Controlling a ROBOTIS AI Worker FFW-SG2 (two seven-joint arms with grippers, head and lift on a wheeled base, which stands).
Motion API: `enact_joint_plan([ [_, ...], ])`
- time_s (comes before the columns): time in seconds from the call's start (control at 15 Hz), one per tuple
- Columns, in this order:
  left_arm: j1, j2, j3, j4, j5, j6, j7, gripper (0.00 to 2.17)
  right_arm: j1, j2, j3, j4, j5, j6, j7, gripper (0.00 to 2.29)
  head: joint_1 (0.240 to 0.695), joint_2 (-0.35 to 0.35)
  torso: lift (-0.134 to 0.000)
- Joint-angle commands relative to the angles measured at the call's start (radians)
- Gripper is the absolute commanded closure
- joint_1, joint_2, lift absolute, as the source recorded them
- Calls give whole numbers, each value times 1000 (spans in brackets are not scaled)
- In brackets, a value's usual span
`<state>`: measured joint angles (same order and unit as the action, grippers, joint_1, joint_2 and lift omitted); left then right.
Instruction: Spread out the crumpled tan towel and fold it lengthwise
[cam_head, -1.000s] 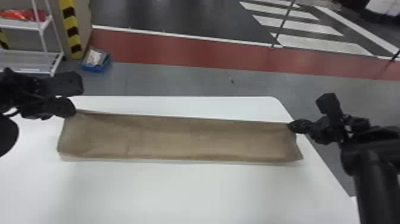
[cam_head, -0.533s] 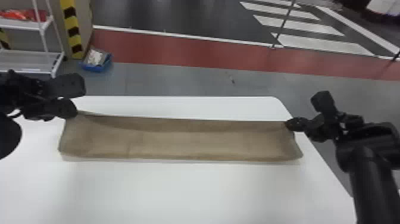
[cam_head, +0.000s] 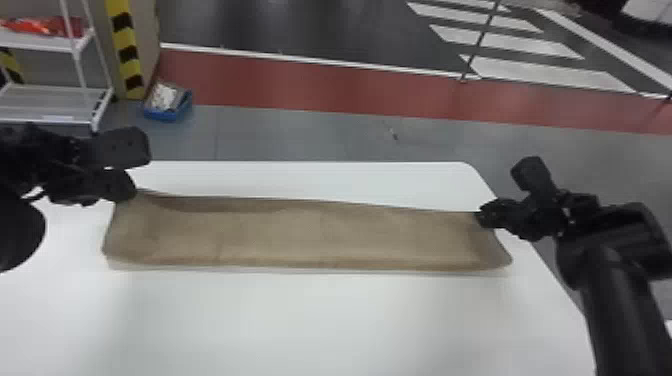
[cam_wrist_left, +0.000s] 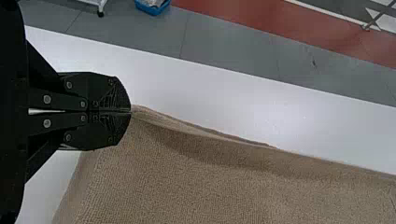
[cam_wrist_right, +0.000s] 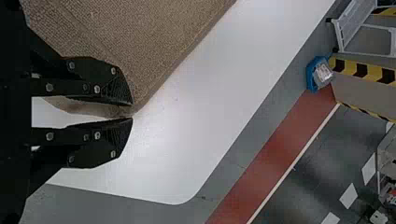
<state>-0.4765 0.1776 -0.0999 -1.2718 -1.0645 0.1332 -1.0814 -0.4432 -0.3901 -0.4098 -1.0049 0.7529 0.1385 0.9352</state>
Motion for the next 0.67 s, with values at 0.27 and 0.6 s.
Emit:
enact_joint_plan([
  [0.27, 18, -3, -6, -6, 1, 1, 55, 1153, 18, 2, -21, -18, -6, 42, 2, 147, 695, -262, -124],
  [0.6, 71, 0, 15, -77, 37, -2, 129, -2, 66, -1, -32, -84, -40, 63, 20, 147, 695, -270, -124],
])
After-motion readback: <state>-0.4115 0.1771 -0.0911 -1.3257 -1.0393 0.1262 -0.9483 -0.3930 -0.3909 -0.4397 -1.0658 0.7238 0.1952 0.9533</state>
